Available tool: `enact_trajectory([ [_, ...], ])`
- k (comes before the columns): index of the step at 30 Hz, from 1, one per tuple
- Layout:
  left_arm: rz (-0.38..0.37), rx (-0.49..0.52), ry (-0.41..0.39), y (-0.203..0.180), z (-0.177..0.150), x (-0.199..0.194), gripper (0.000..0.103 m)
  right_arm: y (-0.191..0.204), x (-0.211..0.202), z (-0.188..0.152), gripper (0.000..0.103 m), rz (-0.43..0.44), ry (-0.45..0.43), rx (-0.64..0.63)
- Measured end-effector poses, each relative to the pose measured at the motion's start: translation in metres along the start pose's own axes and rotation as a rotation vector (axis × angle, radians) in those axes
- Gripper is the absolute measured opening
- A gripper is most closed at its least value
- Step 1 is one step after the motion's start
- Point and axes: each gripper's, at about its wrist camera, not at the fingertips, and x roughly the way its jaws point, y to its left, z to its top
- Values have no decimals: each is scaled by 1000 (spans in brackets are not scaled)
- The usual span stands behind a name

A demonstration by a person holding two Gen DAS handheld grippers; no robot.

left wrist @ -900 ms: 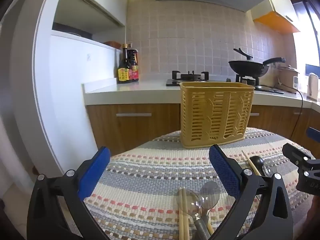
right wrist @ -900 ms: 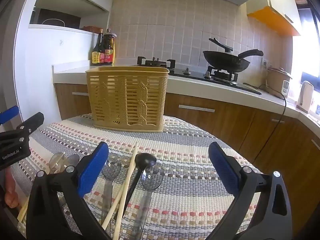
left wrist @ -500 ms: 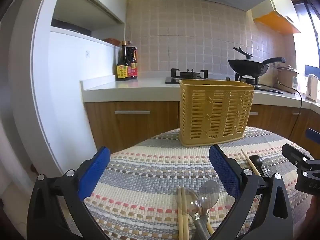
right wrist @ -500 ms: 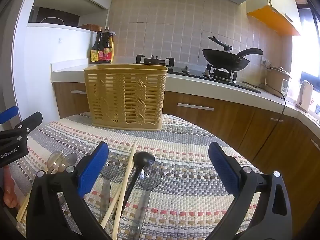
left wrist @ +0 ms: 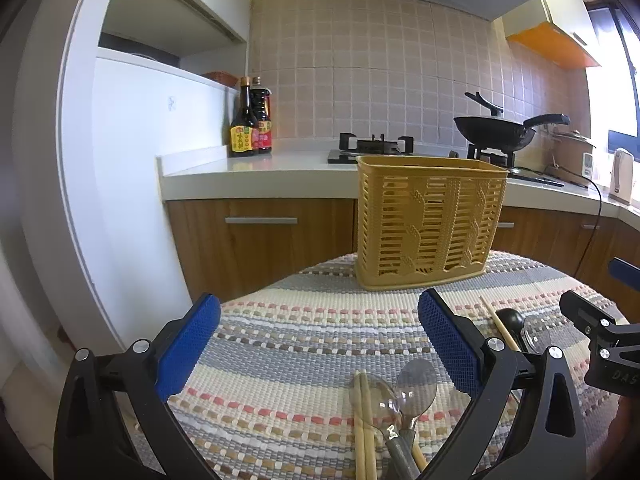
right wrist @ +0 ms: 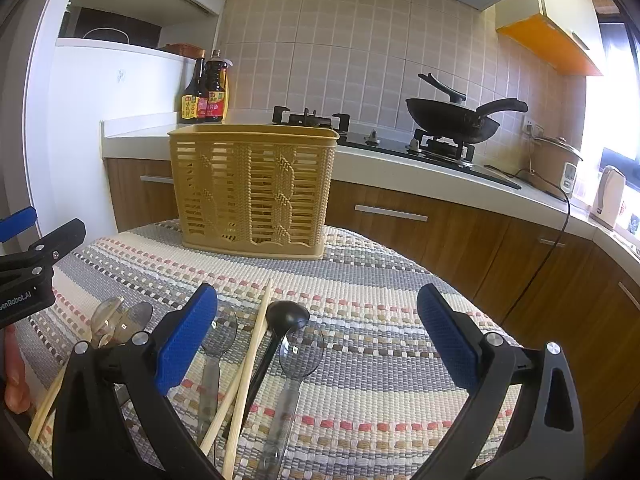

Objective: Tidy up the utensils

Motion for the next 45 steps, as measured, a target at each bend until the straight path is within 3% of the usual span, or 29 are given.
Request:
enact_trajectory([
  [19,-50,11,11,-4,2,1,96,1,1,0,96,2,1,0],
  [45,-31,3,24,-2,4,3,96,2,0,0,96,-1,2,-7],
])
